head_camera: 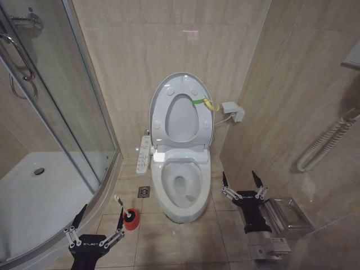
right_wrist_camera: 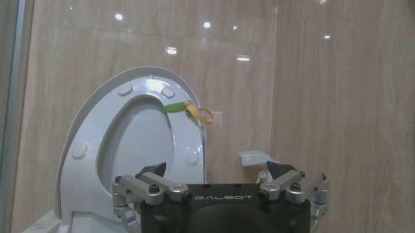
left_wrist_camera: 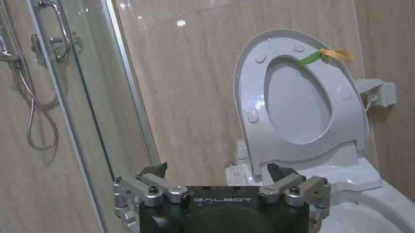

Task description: Open the toilet lid, clean the toilet bowl with a toilet brush, close the toilet lid, and flush.

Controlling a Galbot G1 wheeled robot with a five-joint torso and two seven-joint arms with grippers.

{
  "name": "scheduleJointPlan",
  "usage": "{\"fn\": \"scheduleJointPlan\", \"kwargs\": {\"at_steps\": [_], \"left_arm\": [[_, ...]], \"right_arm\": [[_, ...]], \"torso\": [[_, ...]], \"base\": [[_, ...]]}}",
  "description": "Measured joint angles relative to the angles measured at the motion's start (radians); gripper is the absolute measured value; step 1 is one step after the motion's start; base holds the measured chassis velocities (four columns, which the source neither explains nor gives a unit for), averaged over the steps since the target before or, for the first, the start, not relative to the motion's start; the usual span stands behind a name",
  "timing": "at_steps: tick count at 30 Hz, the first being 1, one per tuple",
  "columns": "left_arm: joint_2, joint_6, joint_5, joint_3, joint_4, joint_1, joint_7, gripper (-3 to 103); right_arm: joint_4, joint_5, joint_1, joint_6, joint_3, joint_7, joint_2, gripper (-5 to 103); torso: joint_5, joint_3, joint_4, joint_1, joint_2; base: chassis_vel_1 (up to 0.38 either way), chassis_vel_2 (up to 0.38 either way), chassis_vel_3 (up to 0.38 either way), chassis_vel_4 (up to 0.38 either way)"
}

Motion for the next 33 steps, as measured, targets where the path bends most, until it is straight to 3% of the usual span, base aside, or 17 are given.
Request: {"fn": "scheduleJointPlan", "kwargs": {"at_steps": [33], "left_arm": [[0.000,0.000,0.000,0.000,0.000,0.000,0.000,100]], "right_arm": [[-0.025,-0.009,-0.003,0.007,-0.010,-0.006,-0.003,100]], "torso": [[0.0001,0.000,0.0000,0.000,0.000]], "base": [[0.000,0.000,0.000,0.000]]}}
